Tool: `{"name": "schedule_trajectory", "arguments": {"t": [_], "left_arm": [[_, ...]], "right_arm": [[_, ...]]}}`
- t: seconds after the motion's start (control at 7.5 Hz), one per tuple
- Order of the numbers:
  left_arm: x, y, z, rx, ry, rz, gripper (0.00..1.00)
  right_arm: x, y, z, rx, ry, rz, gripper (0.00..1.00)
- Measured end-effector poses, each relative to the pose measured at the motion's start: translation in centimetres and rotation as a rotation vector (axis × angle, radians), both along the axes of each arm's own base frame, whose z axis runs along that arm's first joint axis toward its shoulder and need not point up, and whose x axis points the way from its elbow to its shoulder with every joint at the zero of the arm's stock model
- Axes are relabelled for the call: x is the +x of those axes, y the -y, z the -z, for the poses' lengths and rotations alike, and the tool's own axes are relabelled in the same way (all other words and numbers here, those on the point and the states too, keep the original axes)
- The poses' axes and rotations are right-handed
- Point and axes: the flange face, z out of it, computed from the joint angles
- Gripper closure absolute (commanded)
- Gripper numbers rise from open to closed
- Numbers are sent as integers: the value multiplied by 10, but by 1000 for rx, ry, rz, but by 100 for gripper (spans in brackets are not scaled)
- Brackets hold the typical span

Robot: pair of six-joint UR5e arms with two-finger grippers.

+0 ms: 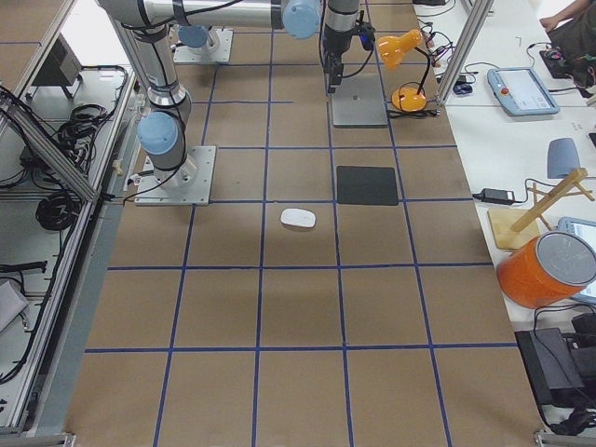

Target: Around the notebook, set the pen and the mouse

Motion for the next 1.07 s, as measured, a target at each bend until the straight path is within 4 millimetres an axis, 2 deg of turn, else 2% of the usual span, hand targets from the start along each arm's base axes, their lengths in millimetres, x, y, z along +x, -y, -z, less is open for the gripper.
{"name": "schedule_trajectory", "arguments": {"t": [0.13,0.27,0.4,0.53,0.67,0.8,1.07], "left_arm": [[43,0,0,14,5,16,0],[92,-2,2,27,10,33,0],[138,-6,7,44,10,64,0],[181,-10,22,70,-1,87,0],[210,-14,46,103,-24,97,0],[229,-18,81,130,-46,117,0],[267,-31,167,125,-48,136,0]], "right_arm": [[-44,1,25,18,15,23,7],[-87,-2,57,22,26,40,15],[-119,-11,87,37,32,51,22],[-151,-24,116,61,37,66,21],[-183,-39,147,66,40,69,20],[-206,-56,177,36,30,57,16],[-224,-84,222,-23,-3,55,10]]}}
